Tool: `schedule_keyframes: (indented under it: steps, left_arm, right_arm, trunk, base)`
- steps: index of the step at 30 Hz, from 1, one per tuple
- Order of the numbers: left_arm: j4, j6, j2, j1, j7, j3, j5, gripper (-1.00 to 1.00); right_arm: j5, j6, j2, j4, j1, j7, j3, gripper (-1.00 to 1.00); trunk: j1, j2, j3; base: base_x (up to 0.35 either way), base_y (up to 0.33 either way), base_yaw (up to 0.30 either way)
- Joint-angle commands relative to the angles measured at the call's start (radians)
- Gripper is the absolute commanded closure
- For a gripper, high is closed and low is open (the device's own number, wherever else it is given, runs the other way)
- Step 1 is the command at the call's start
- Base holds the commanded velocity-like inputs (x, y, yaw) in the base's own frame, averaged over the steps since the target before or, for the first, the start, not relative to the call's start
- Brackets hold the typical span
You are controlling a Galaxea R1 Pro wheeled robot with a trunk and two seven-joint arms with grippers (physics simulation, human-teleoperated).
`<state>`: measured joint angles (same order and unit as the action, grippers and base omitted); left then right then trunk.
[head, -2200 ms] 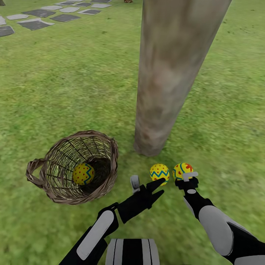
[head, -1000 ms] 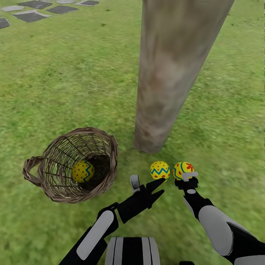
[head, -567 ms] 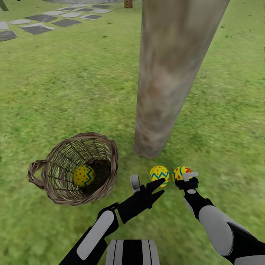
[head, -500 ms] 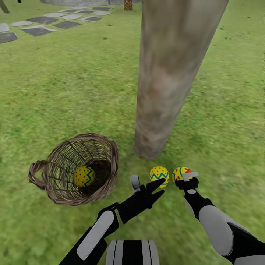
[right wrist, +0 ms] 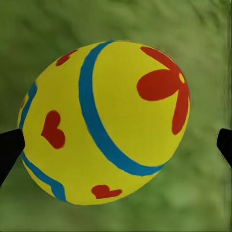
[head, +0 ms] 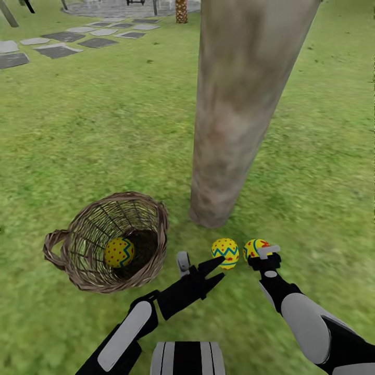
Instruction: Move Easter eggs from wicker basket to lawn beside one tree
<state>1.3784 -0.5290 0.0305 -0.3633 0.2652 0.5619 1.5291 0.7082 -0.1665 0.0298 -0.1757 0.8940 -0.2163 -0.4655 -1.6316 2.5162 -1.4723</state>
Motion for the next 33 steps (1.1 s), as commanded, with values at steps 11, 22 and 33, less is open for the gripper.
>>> schedule_keyframes:
  steps: [11,22,33]
  left_arm:
    - [0.001,-0.006,-0.006,0.000,0.000,0.002,0.008,-1.00]
    - [0.001,-0.026,-0.009,-0.002,-0.004,0.001,0.011,-1.00]
    - [0.002,-0.029,-0.005,-0.003,-0.005,0.003,0.010,-1.00]
  right_arm:
    - [0.006,-0.005,0.003,-0.009,0.000,-0.003,-0.009,-1.00]
    - [0.010,0.215,0.030,-0.019,0.002,0.010,-0.009,-1.00]
    - [0.021,0.403,0.080,-0.083,0.002,0.197,-0.005,-1.00]
  trunk:
    - [0.005,-0.002,0.042]
    - [0.010,-0.005,0.085]
    - [0.015,-0.008,0.127]
  base:
    - [0.000,0.000,0.000]
    - [-0.009,0.000,0.000]
    - [-0.301,0.000,0.000]
